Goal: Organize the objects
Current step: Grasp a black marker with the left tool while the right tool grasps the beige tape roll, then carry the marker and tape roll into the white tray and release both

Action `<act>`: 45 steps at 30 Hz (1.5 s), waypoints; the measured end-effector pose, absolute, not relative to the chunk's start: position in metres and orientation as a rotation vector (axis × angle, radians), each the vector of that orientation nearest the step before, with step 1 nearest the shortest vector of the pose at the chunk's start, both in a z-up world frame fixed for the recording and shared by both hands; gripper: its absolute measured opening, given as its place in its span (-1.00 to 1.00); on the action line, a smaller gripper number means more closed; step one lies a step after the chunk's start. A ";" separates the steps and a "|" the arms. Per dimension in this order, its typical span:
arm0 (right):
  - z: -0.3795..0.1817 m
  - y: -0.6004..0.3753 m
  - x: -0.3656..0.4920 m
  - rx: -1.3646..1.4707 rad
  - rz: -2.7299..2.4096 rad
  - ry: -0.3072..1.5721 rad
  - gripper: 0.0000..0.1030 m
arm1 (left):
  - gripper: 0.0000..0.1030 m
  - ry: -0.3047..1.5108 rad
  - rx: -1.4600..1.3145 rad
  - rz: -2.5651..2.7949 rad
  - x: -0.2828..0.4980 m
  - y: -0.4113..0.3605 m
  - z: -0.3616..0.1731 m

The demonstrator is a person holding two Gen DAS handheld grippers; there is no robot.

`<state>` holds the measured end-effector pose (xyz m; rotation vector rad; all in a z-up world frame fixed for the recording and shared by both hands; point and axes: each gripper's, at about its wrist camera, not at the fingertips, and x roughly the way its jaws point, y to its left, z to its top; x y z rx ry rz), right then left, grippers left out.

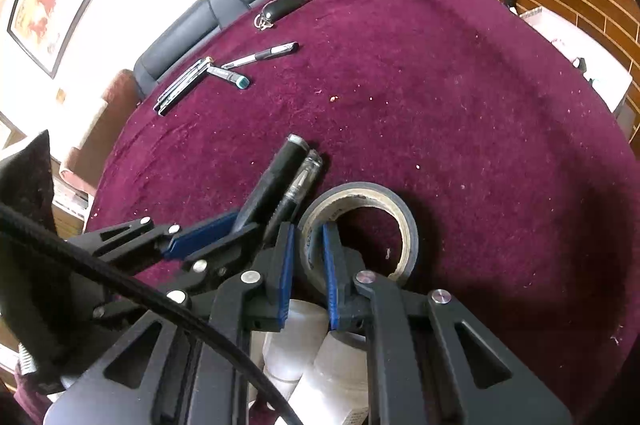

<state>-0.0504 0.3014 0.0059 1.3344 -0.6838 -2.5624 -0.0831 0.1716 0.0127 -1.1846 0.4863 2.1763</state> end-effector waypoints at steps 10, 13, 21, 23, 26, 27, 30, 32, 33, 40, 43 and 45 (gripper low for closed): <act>0.009 0.308 -0.047 1.261 -2.577 -0.739 -0.78 | -0.78 0.055 -1.120 2.274 -0.036 0.057 0.070; 0.012 0.312 -0.047 1.205 -2.561 -0.777 -0.79 | -0.78 -0.065 -1.060 2.321 -0.005 0.006 0.093; 0.024 0.295 -0.045 1.156 -2.621 -0.653 -0.78 | -0.78 -0.328 -0.950 2.563 0.071 -0.146 0.129; 0.025 0.291 -0.045 1.197 -2.676 -0.585 -0.78 | -0.78 -0.393 -0.934 2.611 0.089 -0.178 0.131; 0.030 0.279 -0.044 1.282 -2.788 -0.401 -0.61 | -0.78 -0.446 -0.903 2.673 0.116 -0.216 0.132; 0.031 0.275 -0.044 1.302 -2.819 -0.336 -0.51 | -0.77 -0.455 -0.894 2.680 0.122 -0.222 0.130; 0.026 0.268 -0.049 1.376 -2.823 -0.187 -0.37 | -0.77 -0.476 -0.870 2.680 0.132 -0.234 0.127; 0.026 0.264 -0.056 1.386 -2.818 -0.148 -0.37 | -0.77 -0.497 -0.860 2.667 0.132 -0.234 0.123; 0.025 0.264 -0.060 1.408 -2.817 -0.129 -0.35 | -0.78 -0.514 -0.855 2.657 0.131 -0.234 0.120; 0.017 0.253 -0.076 1.543 -2.723 -0.014 -0.39 | -0.78 -0.569 -0.842 2.628 0.141 -0.242 0.107; 0.020 0.273 -0.074 1.559 -2.712 -0.171 -0.81 | -0.77 -0.582 -0.837 2.630 0.142 -0.246 0.105; 0.028 0.291 -0.065 1.507 -2.700 -0.344 -0.83 | -0.77 -0.594 -0.830 2.631 0.143 -0.250 0.104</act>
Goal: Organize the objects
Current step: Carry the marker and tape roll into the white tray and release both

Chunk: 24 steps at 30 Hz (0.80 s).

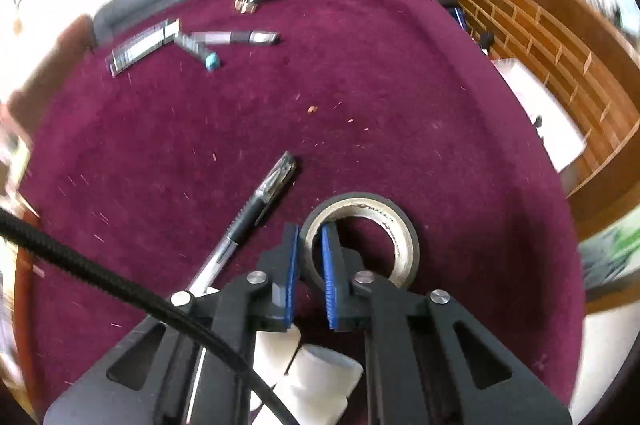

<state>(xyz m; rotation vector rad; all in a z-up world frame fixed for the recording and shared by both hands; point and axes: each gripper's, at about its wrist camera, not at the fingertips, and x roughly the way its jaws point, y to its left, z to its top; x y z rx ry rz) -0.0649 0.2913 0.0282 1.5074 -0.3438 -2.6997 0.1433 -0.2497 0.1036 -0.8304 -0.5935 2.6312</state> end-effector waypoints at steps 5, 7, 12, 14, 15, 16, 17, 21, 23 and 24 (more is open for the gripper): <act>0.057 0.301 -0.037 1.341 -2.613 -0.621 -0.83 | -0.78 -0.628 -0.839 2.621 0.141 -0.256 0.097; 0.070 0.287 -0.027 1.285 -2.585 -0.613 -0.83 | -0.78 -0.631 -0.849 2.623 0.140 -0.257 0.093; 0.105 0.208 -0.003 1.162 -2.446 -0.498 -0.83 | -0.77 -0.658 -0.897 2.637 0.144 -0.265 0.080; 0.112 0.172 0.005 1.122 -2.367 -0.446 -0.83 | -0.77 -0.654 -0.932 2.658 0.145 -0.268 0.076; 0.115 0.150 0.009 1.116 -2.316 -0.425 -0.82 | -0.77 -0.658 -0.950 2.660 0.146 -0.270 0.072; 0.117 0.131 0.011 1.111 -2.273 -0.411 -0.82 | -0.77 -0.660 -0.972 2.663 0.146 -0.272 0.069; 0.118 0.115 0.015 1.107 -2.236 -0.397 -0.82 | -0.77 -0.663 -0.998 2.671 0.146 -0.274 0.065; 0.113 0.035 0.024 1.128 -2.084 -0.323 -0.82 | -0.77 -0.706 -1.081 2.692 0.145 -0.286 0.051; 0.106 0.002 0.029 1.146 -2.017 -0.296 -0.82 | -0.77 -0.749 -1.122 2.694 0.143 -0.294 0.043; 0.099 -0.019 0.031 1.162 -1.981 -0.272 -0.82 | -0.77 -0.774 -1.146 2.694 0.142 -0.298 0.039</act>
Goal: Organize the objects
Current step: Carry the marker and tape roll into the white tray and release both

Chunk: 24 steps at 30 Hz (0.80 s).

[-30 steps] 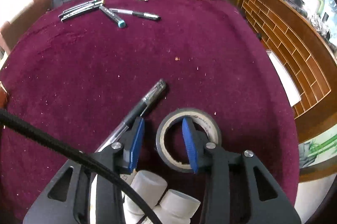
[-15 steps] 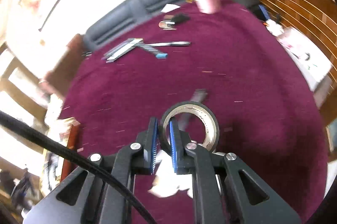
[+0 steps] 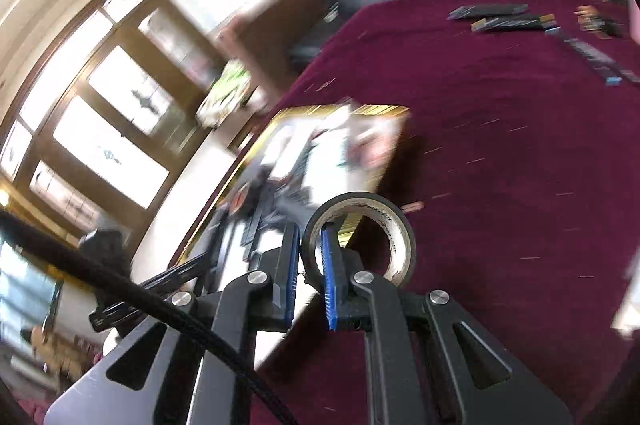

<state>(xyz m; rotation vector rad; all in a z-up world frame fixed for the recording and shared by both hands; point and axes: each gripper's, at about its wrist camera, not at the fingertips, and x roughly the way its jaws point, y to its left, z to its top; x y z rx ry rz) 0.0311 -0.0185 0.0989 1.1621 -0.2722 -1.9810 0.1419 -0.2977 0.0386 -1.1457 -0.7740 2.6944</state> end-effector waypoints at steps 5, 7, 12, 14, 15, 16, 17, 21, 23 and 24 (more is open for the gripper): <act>0.070 -0.092 0.047 1.240 -1.868 -0.165 -0.81 | -0.77 -0.831 -1.206 2.670 0.134 -0.306 0.022; 0.057 -0.117 0.052 1.273 -1.843 -0.106 -0.81 | -0.77 -0.830 -1.206 2.665 0.130 -0.306 0.020; 0.033 -0.149 0.061 1.320 -1.847 0.018 -0.81 | -0.77 -0.827 -1.217 2.674 0.122 -0.304 0.017; 0.029 -0.154 0.063 1.329 -1.859 0.058 -0.81 | -0.77 -0.831 -1.209 2.666 0.121 -0.303 0.017; 0.028 -0.157 0.065 1.322 -1.867 0.091 -0.80 | -0.77 -0.828 -1.209 2.659 0.119 -0.303 0.017; 0.027 -0.158 0.067 1.316 -1.876 0.117 -0.80 | -0.77 -0.822 -1.209 2.654 0.119 -0.300 0.017; 0.026 -0.159 0.068 1.315 -1.893 0.132 -0.80 | -0.77 -0.822 -1.204 2.648 0.119 -0.299 0.017; 0.026 -0.152 0.066 1.319 -1.887 0.092 -0.78 | -0.74 -0.877 -1.165 2.599 0.122 -0.301 0.020; 0.033 -0.147 0.067 1.286 -1.907 0.074 -0.77 | -0.74 -0.937 -1.115 2.593 0.127 -0.310 0.024; 0.037 -0.143 0.067 1.266 -1.916 0.063 -0.71 | -0.68 -0.954 -1.089 2.615 0.131 -0.316 0.027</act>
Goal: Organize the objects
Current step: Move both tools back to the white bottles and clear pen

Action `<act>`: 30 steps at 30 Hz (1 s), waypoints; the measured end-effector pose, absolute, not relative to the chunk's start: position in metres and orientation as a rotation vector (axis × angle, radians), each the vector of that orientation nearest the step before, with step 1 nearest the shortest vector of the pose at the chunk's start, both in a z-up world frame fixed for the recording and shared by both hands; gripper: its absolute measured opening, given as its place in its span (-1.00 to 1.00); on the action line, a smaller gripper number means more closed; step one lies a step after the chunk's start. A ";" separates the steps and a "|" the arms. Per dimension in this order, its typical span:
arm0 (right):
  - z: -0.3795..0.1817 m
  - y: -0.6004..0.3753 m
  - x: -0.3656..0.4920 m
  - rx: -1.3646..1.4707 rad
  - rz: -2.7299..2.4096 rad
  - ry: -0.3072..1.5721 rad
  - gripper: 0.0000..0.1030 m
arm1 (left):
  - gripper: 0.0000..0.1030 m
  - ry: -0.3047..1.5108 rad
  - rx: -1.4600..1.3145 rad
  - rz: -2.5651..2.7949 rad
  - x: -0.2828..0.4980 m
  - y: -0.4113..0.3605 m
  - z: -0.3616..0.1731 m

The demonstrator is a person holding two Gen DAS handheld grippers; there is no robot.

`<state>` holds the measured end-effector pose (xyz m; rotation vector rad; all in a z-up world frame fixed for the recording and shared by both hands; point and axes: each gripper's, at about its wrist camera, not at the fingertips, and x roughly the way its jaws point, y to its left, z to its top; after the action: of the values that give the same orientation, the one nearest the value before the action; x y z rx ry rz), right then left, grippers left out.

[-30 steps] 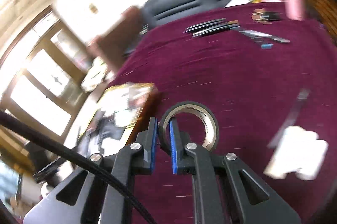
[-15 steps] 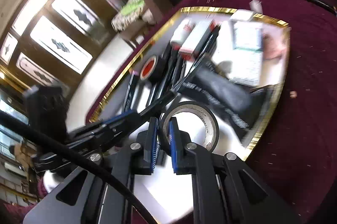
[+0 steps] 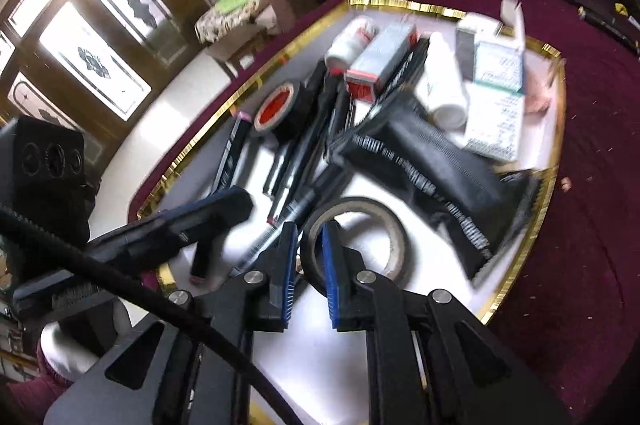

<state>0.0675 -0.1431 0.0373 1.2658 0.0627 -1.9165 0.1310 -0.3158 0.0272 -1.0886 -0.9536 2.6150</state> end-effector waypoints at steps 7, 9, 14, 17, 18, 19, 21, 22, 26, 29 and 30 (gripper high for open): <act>0.056 -0.126 0.059 1.218 -1.935 -0.077 -0.53 | -0.26 -1.062 -0.991 2.699 0.152 -0.348 0.034; 0.057 -0.119 0.055 1.226 -1.931 -0.132 -0.53 | -0.23 -1.048 -0.965 2.704 0.154 -0.348 0.037; 0.061 -0.086 0.052 1.214 -1.959 -0.252 -0.53 | 0.36 -0.953 -0.785 2.645 0.161 -0.334 0.056; 0.056 -0.052 0.055 1.224 -1.977 -0.313 -0.53 | 0.98 -0.863 -0.664 2.649 0.170 -0.322 0.074; 0.054 -0.037 0.056 1.224 -1.993 -0.342 -0.53 | 0.98 -0.833 -0.606 2.644 0.174 -0.318 0.081; 0.053 -0.023 0.059 1.222 -2.006 -0.369 -0.53 | 0.98 -0.811 -0.571 2.631 0.175 -0.314 0.086; 0.051 0.015 0.063 1.214 -2.052 -0.440 -0.54 | 0.98 -0.795 -0.544 2.571 0.173 -0.304 0.092; 0.051 0.034 0.064 1.207 -2.081 -0.475 -0.54 | 0.98 -0.793 -0.543 2.528 0.170 -0.298 0.094; 0.055 0.127 0.065 1.187 -2.264 -0.610 -0.54 | 0.98 -0.702 -0.659 2.431 0.154 -0.262 0.094; 0.061 0.192 0.056 1.225 -2.462 -0.666 -0.35 | 0.98 -0.629 -0.722 2.382 0.146 -0.234 0.092; 0.064 0.213 0.048 1.243 -2.539 -0.657 -0.14 | 0.97 -0.613 -0.737 2.359 0.145 -0.223 0.090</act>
<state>0.0477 0.2126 0.0640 1.2433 -0.6568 -2.5385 0.1453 -0.2232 0.0902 -0.7375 -0.6126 2.3587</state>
